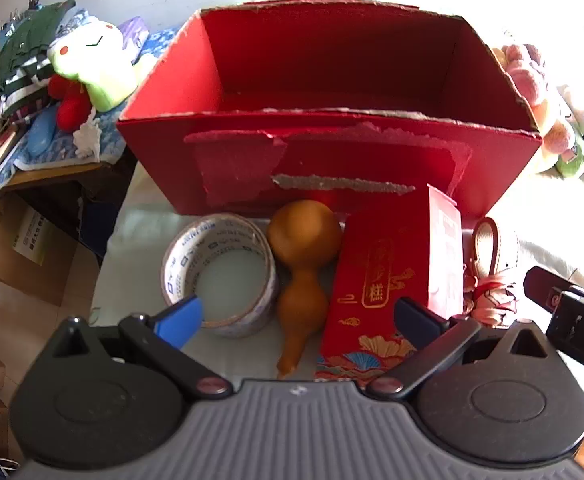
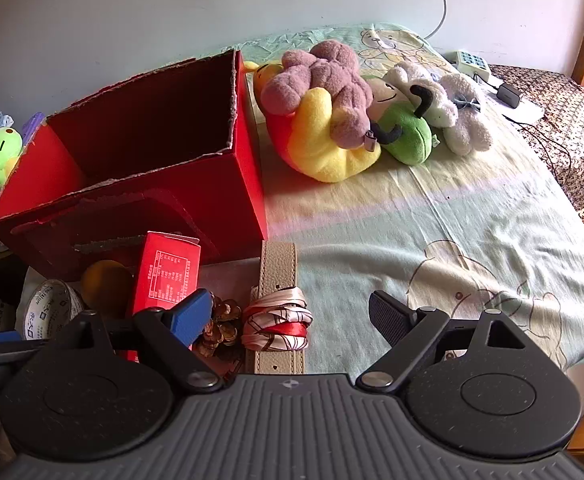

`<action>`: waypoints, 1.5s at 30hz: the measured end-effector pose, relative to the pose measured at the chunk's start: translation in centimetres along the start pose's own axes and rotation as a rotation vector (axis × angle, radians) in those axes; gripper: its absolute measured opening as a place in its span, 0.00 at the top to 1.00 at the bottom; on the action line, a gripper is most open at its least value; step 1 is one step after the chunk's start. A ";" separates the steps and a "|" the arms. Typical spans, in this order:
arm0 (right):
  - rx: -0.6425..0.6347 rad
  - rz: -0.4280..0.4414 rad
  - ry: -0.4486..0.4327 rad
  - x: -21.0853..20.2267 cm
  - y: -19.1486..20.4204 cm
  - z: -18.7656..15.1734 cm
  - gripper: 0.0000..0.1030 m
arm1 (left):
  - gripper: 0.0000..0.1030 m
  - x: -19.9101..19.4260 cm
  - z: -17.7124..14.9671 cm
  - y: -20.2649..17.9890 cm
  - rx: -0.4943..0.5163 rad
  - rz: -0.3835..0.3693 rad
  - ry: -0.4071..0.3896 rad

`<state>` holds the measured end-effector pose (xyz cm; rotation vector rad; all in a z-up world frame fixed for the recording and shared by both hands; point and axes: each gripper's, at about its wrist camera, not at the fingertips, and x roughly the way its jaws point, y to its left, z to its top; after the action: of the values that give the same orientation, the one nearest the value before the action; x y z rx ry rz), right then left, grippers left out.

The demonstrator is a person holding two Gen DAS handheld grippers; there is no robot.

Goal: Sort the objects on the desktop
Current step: 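Move the right gripper toward the beige leather strap beside the red box, then close the right gripper on the beige leather strap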

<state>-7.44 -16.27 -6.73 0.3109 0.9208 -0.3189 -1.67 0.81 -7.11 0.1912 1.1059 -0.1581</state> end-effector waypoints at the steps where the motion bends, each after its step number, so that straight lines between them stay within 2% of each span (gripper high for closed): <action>1: 0.001 0.000 -0.001 0.0 -0.1 0.0 0.15 | 0.01 0.0 0.0 -0.1 0.001 -0.001 0.003; 9: -0.005 0.015 0.010 0.5 -1.1 -0.6 0.17 | 0.01 -0.4 -0.2 -1.0 0.017 0.015 -0.008; 16: -0.030 0.087 0.019 1.1 -2.1 0.4 0.23 | 0.01 -1.3 0.1 -1.4 -0.020 0.028 -0.022; 20: -0.060 0.120 0.040 1.8 -2.9 0.9 0.24 | 0.01 -2.4 -0.2 -1.6 -0.020 0.023 -0.062; 24: -0.069 0.165 0.067 2.7 -4.7 1.5 0.28 | 0.02 -4.2 -1.4 -2.4 -0.003 -0.066 -0.111; 28: -0.067 0.276 0.118 4.2 -6.3 2.2 0.29 | 0.07 -5.5 -2.7 -5.1 0.091 -0.150 -0.141; 32: -0.086 0.364 0.186 6.2 -7.1 3.4 0.30 | 0.10 -5.7 -3.5 -8.3 0.196 -0.277 -0.139; 34: -0.100 0.395 0.226 7.4 -7.4 4.1 0.31 | 0.12 -5.1 -3.9 -9.9 0.247 -0.313 -0.124; 36: -0.111 0.433 0.265 8.3 -7.5 4.7 0.32 | 0.19 -4.0 -4.2 -11.8 0.293 -0.298 -0.101; 40: -0.130 0.493 0.353 9.8 -7.3 5.6 0.32 | 0.23 -1.6 -4.4 -14.6 0.338 -0.268 -0.050; 45: -0.182 0.500 0.382 10.5 -6.1 6.0 0.32 | 0.22 0.3 -5.4 -16.9 0.395 -0.115 -0.066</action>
<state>0.39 -25.61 -12.65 0.4292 1.1990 0.2946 -10.00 -14.40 -10.99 0.4719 1.0120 -0.4833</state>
